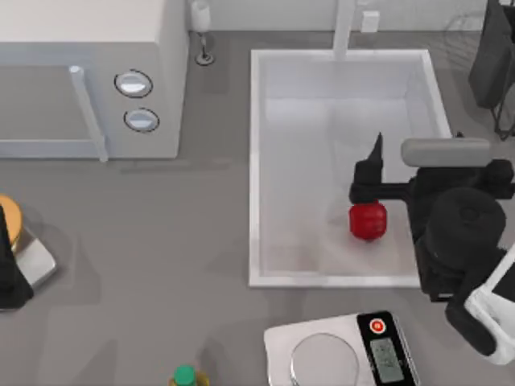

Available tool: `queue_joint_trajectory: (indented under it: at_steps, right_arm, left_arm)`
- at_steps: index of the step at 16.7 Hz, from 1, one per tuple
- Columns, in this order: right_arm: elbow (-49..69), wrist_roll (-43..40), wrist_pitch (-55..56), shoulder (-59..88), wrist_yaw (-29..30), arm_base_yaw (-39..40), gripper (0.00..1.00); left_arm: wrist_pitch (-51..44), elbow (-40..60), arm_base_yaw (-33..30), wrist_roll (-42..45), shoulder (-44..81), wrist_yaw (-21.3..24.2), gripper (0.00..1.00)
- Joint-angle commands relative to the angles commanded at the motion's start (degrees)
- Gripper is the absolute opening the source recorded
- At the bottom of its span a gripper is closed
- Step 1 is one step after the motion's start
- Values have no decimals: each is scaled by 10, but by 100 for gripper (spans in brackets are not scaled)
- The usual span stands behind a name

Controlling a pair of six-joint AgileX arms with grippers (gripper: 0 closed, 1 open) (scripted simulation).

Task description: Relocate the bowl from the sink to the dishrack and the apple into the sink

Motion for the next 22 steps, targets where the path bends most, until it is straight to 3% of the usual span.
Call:
queue_joint_trajectory:
  at_steps: [5, 14, 18, 22]
  right_arm:
    - [-97, -1, -215, -238, -89, -113, 100]
    - [-273, -18, -668, -870, -264, -280, 100]
    - [-303, -18, -788, -1070, -317, -308, 100]
    - [-307, -13, -834, -1174, -345, -314, 100]
  left_arm:
    - [0, 0, 0, 0, 0, 0, 100]
    - [0, 0, 0, 0, 0, 0, 100]
    - [0, 0, 0, 0, 0, 0, 100]
    - [0, 0, 0, 0, 0, 0, 100]
